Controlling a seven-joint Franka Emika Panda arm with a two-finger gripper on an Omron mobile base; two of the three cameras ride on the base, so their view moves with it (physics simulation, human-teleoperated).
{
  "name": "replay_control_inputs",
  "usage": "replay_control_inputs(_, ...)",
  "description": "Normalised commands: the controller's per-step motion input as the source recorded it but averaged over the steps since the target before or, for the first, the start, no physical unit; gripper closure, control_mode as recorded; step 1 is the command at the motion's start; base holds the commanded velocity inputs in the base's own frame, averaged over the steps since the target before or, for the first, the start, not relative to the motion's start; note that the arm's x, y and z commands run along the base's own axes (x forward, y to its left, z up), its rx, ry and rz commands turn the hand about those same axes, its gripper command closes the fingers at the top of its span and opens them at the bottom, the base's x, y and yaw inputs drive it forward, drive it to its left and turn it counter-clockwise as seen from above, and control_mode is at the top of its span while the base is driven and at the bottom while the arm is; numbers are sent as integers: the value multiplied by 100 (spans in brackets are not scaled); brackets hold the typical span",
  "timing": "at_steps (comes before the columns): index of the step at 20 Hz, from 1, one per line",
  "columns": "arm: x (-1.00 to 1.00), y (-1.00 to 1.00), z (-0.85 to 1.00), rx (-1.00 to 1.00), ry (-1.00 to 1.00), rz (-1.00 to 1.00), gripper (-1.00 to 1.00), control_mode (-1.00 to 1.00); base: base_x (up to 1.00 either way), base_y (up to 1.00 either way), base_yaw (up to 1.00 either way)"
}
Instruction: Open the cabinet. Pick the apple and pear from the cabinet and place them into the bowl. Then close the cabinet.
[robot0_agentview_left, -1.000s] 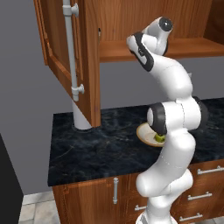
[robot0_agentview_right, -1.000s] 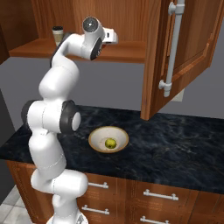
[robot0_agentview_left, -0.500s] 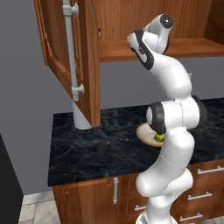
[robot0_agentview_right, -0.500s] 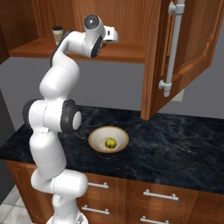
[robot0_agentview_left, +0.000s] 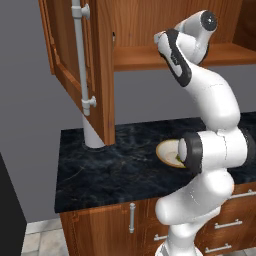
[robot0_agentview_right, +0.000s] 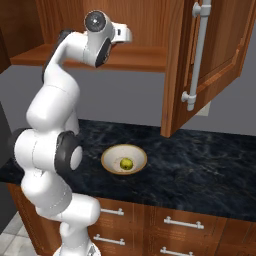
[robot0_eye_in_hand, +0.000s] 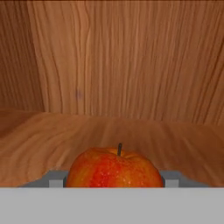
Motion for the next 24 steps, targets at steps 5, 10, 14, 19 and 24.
replay_control_inputs(5, -100, -15, 4, 2, -6, 0, 100, -100, 0, 0, 0)
replay_control_inputs(10, -100, -20, 1, 2, 0, -1, 100, -100, 0, 0, 0)
replay_control_inputs(14, -100, -9, -4, 0, 1, -2, 100, -100, 0, 0, 0)
replay_control_inputs(19, -99, 0, -65, -1, 15, 1, 100, -100, 0, 0, 0)
replay_control_inputs(24, -61, 0, -100, -3, 39, 0, 100, -100, 0, 0, 0)
